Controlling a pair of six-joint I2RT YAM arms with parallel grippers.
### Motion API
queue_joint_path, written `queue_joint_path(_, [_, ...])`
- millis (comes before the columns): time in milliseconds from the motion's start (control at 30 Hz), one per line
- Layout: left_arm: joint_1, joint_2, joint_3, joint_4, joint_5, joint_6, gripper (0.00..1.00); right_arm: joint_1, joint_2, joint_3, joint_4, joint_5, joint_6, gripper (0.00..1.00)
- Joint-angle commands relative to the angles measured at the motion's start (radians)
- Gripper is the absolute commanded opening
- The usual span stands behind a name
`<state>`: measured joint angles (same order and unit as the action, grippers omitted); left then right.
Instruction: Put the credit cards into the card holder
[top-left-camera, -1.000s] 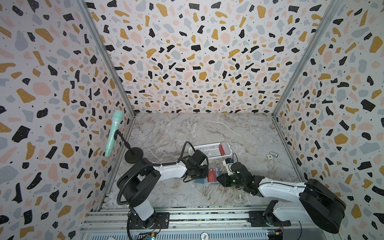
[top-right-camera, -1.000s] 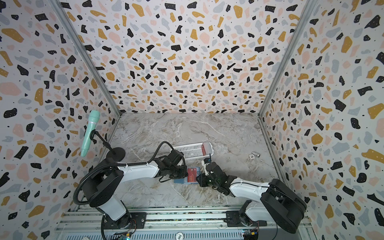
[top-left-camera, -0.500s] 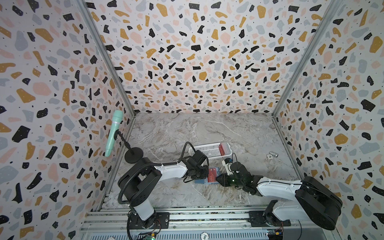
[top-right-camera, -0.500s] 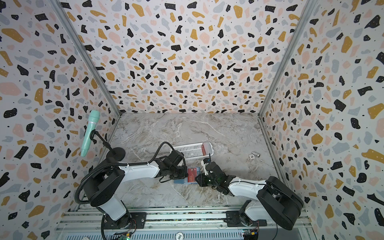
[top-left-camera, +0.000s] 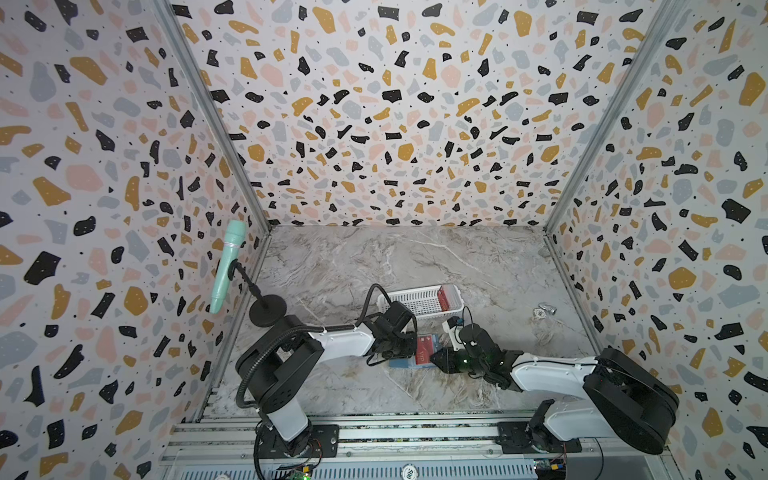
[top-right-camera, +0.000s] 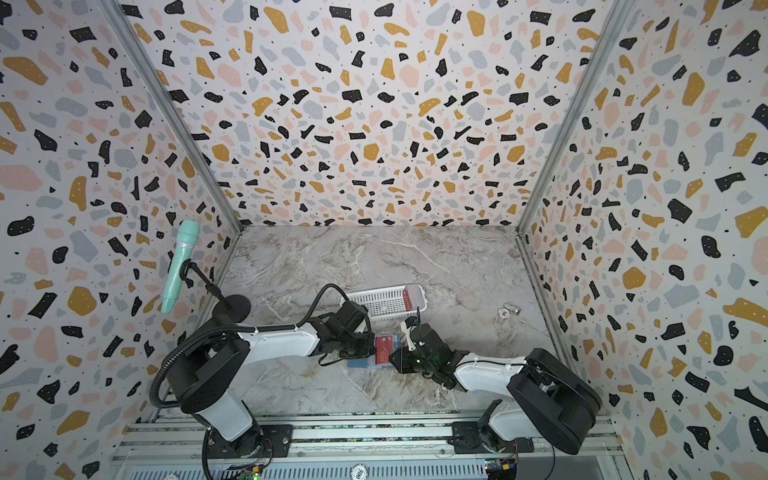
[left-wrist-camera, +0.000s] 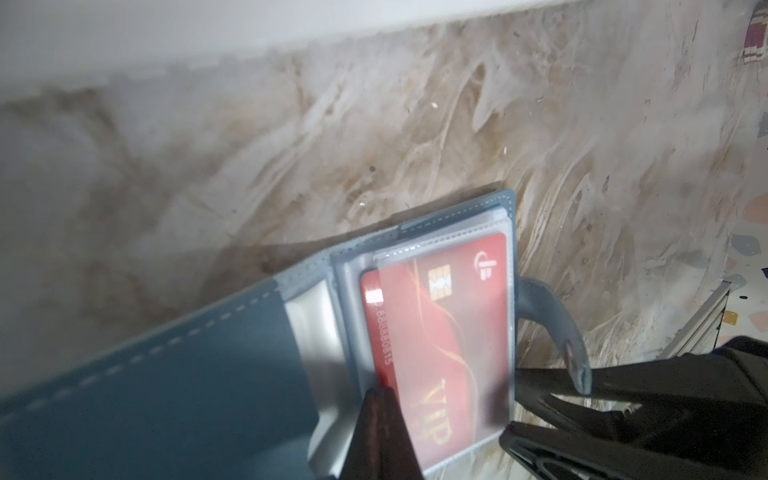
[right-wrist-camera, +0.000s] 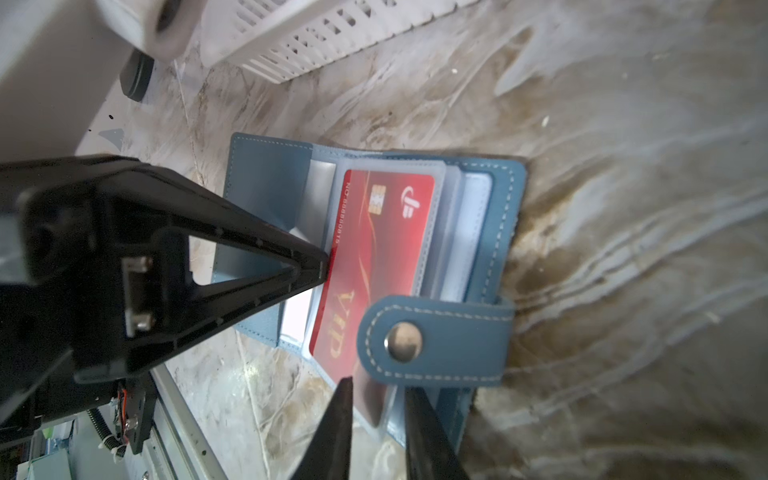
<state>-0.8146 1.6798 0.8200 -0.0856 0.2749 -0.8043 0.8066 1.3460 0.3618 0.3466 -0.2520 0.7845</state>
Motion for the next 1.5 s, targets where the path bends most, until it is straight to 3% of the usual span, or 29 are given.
queue_joint_path(0, [-0.008, 0.014, -0.021, -0.006, -0.007, -0.003, 0.05, -0.004, 0.005, 0.016, 0.017, -0.014, 0.001, 0.24])
queue_joint_path(700, [-0.002, -0.038, -0.006, 0.014, 0.023, -0.018, 0.09, 0.008, -0.018, 0.069, -0.014, 0.012, -0.028, 0.20])
queue_joint_path(1100, [0.065, -0.223, -0.031, -0.017, -0.038, 0.010, 0.19, 0.061, 0.020, 0.161, -0.086, 0.061, -0.045, 0.24])
queue_joint_path(1300, [0.132, -0.344, -0.102, 0.020, -0.057, 0.011, 0.24, 0.101, 0.059, 0.234, -0.117, 0.073, -0.051, 0.34])
queue_joint_path(1467, [0.168, -0.411, -0.166, 0.070, -0.053, -0.005, 0.27, 0.140, 0.113, 0.303, -0.130, 0.073, -0.059, 0.36])
